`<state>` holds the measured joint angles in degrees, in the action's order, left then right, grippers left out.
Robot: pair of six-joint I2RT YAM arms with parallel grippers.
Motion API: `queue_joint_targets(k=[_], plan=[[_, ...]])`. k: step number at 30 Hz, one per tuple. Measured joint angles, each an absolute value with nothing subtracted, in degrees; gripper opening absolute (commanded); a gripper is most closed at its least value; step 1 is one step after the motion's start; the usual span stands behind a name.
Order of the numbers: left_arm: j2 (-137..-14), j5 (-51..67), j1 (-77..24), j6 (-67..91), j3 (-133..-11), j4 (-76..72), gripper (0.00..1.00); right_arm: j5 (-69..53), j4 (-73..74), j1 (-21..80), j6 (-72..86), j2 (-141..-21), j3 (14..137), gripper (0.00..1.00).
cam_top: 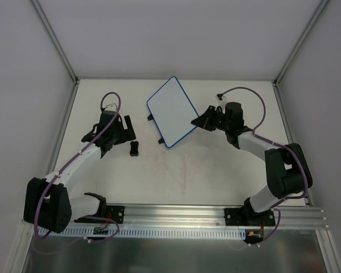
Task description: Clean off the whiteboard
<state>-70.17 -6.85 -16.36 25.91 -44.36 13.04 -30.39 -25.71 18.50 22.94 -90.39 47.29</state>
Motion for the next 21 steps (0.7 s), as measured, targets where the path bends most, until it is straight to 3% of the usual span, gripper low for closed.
queue_joint_targets(k=[2,3,16,21], plan=[[-66.72,-8.25,-16.03,25.91,-43.27,12.69,0.88,-30.41,-25.69,18.5,22.94,-90.39,47.29,0.01],[-65.1,-9.02,-16.01,25.91,-42.7,12.62,0.99,-30.41,-25.69,18.5,22.94,-90.39,47.29,0.02],[-44.69,-17.89,-16.01,26.46,-29.85,8.73,0.99,-30.48,-25.15,18.68,21.85,-90.39,47.29,0.18],[-36.01,-20.32,-16.01,26.35,-22.35,6.5,0.99,-30.98,-22.41,19.79,20.49,-90.39,47.24,0.46]])
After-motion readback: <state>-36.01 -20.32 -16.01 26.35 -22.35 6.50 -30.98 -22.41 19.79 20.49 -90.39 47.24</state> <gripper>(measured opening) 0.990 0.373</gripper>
